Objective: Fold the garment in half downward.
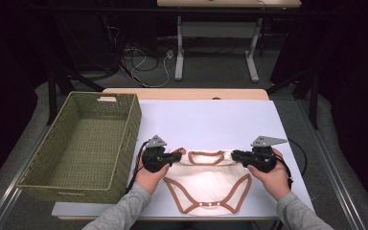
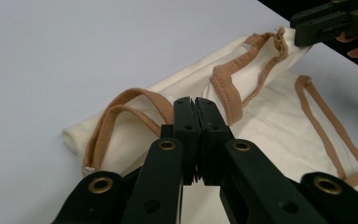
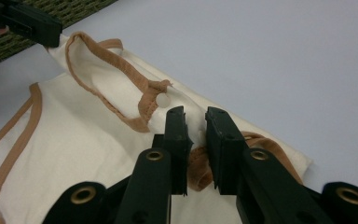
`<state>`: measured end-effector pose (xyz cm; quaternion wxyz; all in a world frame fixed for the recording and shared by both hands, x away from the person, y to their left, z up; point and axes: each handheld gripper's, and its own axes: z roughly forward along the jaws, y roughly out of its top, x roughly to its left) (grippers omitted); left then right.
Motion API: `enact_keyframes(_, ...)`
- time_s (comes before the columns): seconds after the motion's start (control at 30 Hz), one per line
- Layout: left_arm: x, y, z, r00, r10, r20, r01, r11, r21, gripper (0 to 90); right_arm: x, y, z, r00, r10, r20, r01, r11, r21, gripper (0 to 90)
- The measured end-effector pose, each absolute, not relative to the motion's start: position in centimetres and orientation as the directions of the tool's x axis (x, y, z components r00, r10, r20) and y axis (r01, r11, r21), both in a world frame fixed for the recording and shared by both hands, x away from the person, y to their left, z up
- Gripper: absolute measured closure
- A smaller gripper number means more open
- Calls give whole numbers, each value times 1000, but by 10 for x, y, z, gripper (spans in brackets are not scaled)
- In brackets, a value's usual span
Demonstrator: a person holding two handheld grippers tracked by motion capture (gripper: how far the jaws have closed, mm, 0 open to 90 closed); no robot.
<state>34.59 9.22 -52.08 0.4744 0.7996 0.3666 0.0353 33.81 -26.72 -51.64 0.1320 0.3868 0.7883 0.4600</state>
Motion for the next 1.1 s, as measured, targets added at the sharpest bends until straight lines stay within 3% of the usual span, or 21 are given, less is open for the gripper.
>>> enact_keyframes(0.57,302,98,-522,762,569,-310,534,-281,797,880,290,-279,-519,-675,716,176,474,239,847,787)
enact_keyframes(1.1,270,99,-528,785,540,-304,527,-323,786,880,252,-276,-524,-707,696,125,460,319,828,787)
